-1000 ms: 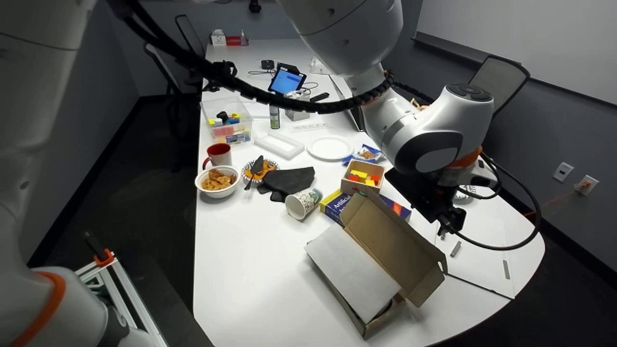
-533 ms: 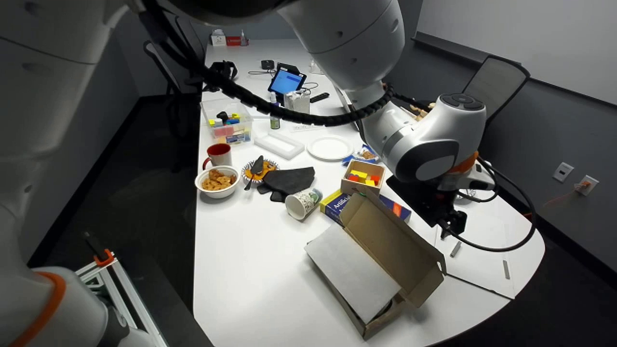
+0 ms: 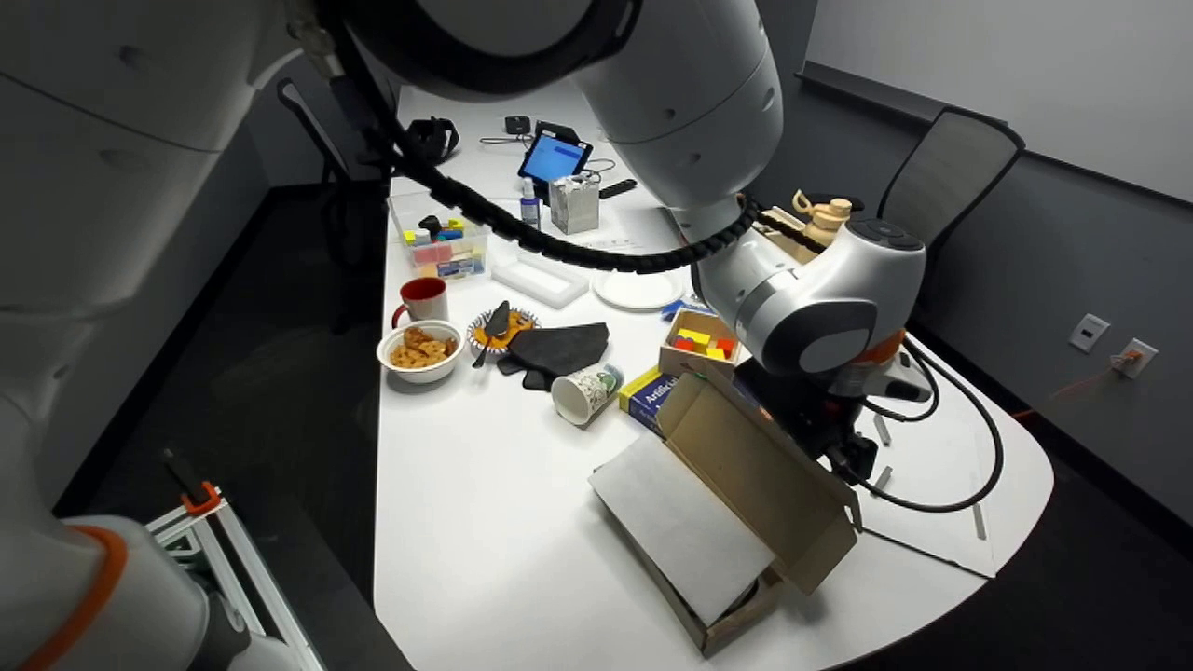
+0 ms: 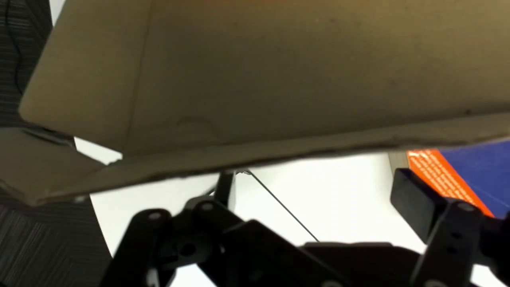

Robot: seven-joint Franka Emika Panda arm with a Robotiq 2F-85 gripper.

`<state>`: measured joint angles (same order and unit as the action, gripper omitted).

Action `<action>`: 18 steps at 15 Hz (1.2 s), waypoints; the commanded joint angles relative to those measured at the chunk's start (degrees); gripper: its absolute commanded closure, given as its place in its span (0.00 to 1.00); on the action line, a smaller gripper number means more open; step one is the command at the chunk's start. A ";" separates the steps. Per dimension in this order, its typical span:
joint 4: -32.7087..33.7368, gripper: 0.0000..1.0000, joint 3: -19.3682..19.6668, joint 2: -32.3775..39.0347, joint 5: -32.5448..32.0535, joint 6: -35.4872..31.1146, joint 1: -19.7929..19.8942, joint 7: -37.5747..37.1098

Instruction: Close the brown box.

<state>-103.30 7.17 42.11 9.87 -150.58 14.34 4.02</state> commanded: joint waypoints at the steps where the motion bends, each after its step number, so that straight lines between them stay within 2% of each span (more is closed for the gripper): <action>1: 2.34 0.00 2.20 -2.86 -3.56 13.82 -1.61 -4.55; 6: 5.45 0.00 3.14 -3.89 -6.72 34.99 -2.53 -8.08; 9: 5.87 0.00 2.85 -3.85 -7.35 42.31 -2.60 -9.00; 14: 4.06 0.00 2.80 -3.58 -8.21 45.92 -2.88 -9.33; 18: 1.88 0.00 2.95 -2.93 -8.78 45.13 -2.88 -9.27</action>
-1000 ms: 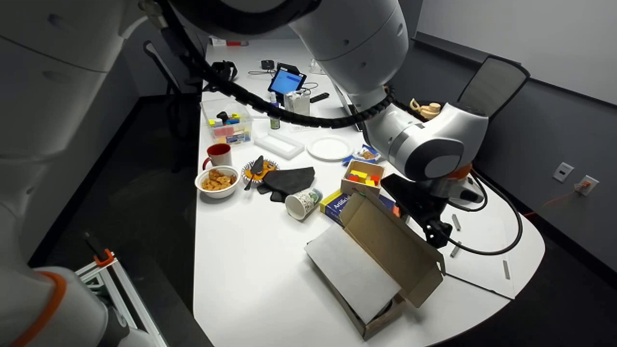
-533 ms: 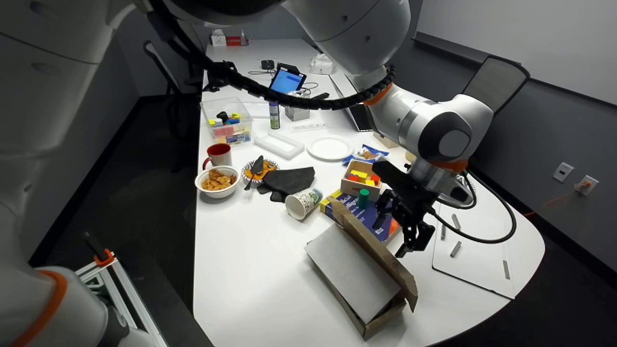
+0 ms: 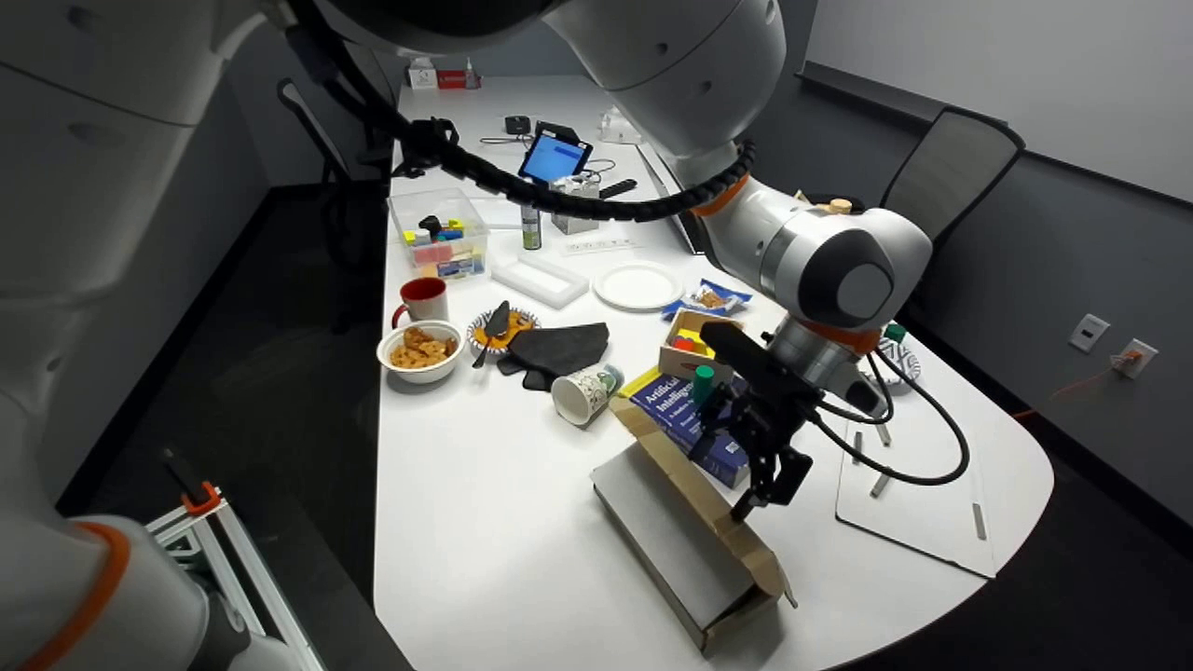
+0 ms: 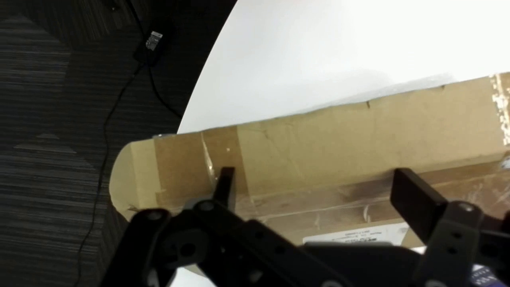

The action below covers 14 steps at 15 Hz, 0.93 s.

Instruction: Close the brown box.

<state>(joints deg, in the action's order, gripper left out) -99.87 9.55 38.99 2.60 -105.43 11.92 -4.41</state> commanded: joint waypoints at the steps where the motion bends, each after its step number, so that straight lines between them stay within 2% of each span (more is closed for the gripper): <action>1: -2.12 0.00 0.54 0.53 -1.51 -0.87 -0.33 -0.56; 14: -7.12 0.00 1.54 6.43 -6.01 -15.21 -1.32 -0.52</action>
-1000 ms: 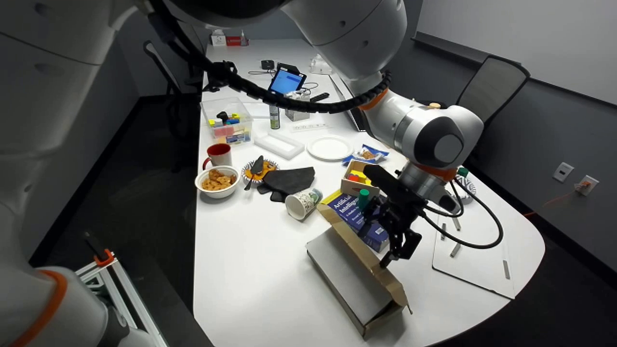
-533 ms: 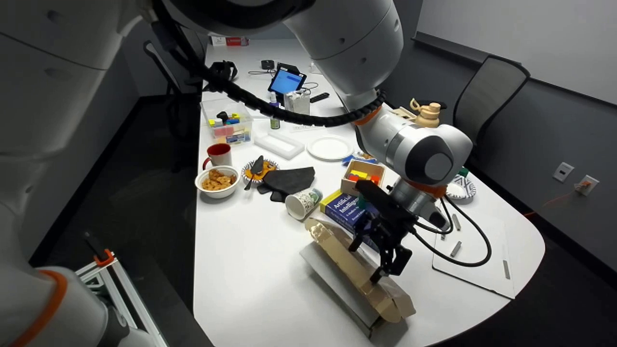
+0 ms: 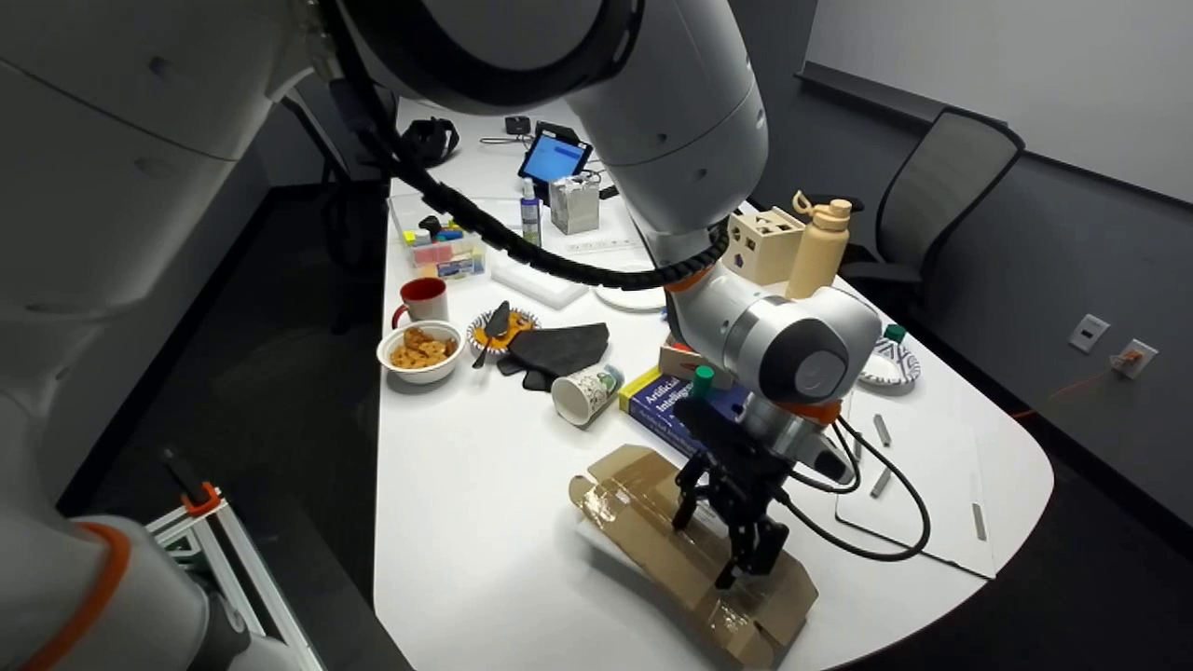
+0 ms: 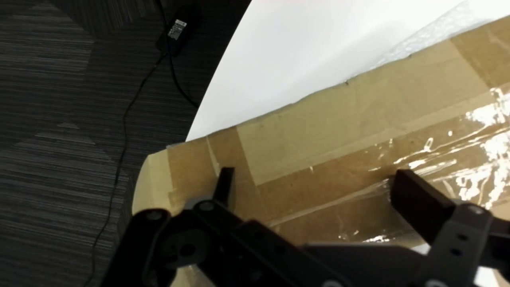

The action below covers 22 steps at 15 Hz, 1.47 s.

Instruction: Close the brown box.

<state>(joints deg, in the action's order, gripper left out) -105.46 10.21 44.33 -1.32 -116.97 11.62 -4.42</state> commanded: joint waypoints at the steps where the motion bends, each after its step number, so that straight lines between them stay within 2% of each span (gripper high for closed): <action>1: -1.84 0.00 1.07 1.53 -2.65 -4.51 -1.28 -0.54; 5: -2.30 0.00 1.26 2.93 -4.11 -7.45 -1.51 -0.52; 14: -0.15 0.00 1.73 5.49 -3.93 -9.06 -0.43 0.09; 18: -0.98 0.00 0.57 2.64 -2.37 -7.97 -0.25 0.62; 22: -4.42 0.00 -1.31 -3.60 -0.69 -5.92 -0.44 2.31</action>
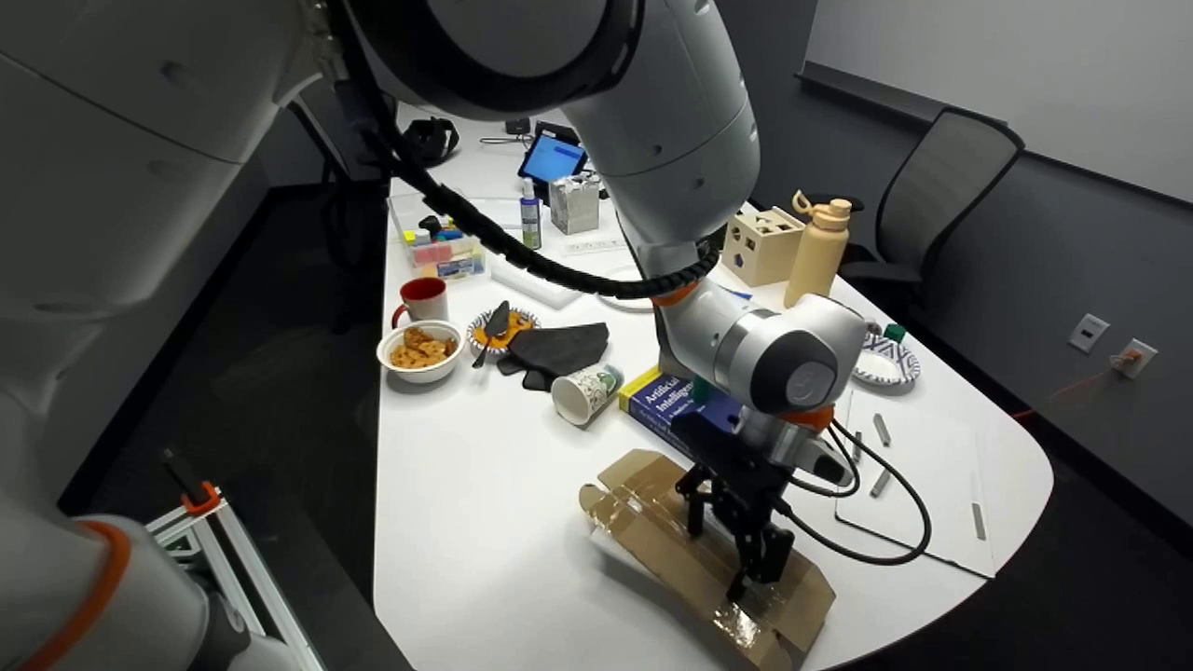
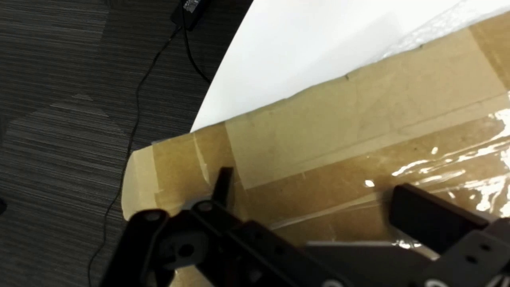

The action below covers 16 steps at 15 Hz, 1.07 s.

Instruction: Close the brown box.

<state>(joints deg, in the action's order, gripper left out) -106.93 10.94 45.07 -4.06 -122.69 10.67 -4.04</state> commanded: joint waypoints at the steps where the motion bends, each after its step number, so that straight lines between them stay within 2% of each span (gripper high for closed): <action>1: -4.21 0.00 -2.46 -6.01 2.21 -0.22 0.21 2.13; 9: -12.46 0.00 -3.58 -18.49 1.28 -0.94 -2.27 1.65; 16: -15.26 0.00 -3.40 -24.49 1.31 -1.02 -2.44 1.56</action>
<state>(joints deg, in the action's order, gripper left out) -118.80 7.26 24.31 -2.93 -122.62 8.43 -2.82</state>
